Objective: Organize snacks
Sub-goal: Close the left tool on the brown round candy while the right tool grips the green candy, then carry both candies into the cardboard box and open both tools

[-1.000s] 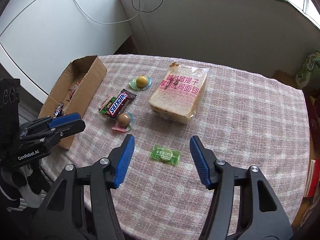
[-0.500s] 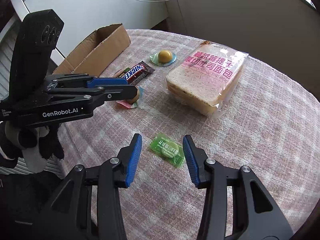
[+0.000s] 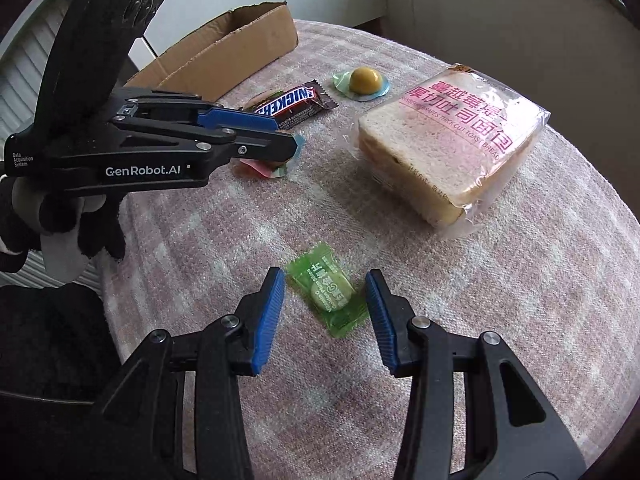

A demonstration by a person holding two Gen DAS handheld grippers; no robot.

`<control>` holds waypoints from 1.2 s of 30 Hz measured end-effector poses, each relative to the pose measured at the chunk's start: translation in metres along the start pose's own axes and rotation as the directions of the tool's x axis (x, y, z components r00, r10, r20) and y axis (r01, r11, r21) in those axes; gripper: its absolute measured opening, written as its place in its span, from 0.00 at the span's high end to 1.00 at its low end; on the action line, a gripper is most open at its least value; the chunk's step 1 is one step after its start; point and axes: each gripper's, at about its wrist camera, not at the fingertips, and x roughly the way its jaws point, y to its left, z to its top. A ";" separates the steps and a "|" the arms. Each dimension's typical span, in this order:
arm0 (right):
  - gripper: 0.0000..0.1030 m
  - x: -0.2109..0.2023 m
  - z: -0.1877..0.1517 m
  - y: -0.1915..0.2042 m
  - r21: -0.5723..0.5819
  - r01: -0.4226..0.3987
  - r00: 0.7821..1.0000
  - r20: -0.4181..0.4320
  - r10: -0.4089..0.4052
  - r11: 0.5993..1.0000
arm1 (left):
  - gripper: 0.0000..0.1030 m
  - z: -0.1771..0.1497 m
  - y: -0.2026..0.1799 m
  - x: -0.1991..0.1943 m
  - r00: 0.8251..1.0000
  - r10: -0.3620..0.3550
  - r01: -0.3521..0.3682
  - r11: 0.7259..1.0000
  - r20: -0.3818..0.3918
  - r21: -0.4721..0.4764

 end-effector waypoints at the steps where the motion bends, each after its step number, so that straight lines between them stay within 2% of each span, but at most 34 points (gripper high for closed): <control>1: 0.64 0.000 -0.001 0.001 -0.005 -0.002 1.000 -0.006 0.002 1.000 | 0.74 -0.001 0.001 0.001 1.000 0.000 0.000 1.000 -0.005 -0.001; 4: 0.69 0.000 -0.003 0.003 -0.018 0.003 1.000 -0.012 -0.003 1.000 | 0.74 -0.003 0.000 0.003 1.000 0.005 -0.005 1.000 -0.002 0.006; 12: 0.70 0.005 0.003 0.005 -0.021 0.049 0.999 -0.001 -0.049 0.999 | 0.76 -0.004 -0.008 0.005 1.000 0.025 -0.026 0.999 0.015 0.040; 13: 0.77 0.005 0.003 0.006 -0.025 0.057 0.998 -0.005 -0.057 0.998 | 0.76 -0.005 -0.010 0.005 1.000 0.023 -0.024 0.999 0.017 0.040; 14: 0.79 0.005 0.003 0.005 -0.021 0.053 0.999 -0.007 -0.054 0.998 | 0.76 -0.005 -0.012 0.006 1.000 0.019 -0.020 0.999 0.018 0.038; 21: 0.79 0.001 0.000 0.006 0.017 0.081 0.997 -0.007 -0.081 0.997 | 0.77 -0.008 -0.017 0.000 1.000 -0.010 0.009 0.999 0.026 0.038; 27: 0.79 -0.016 -0.002 0.013 0.046 0.099 0.995 0.008 -0.099 0.994 | 0.77 -0.005 -0.020 -0.020 0.998 -0.050 0.049 0.998 0.048 0.039; 36: 0.79 -0.044 0.025 0.032 0.070 0.125 0.990 0.057 -0.129 0.990 | 0.77 -0.001 -0.006 -0.059 0.992 -0.086 0.084 0.996 0.094 0.024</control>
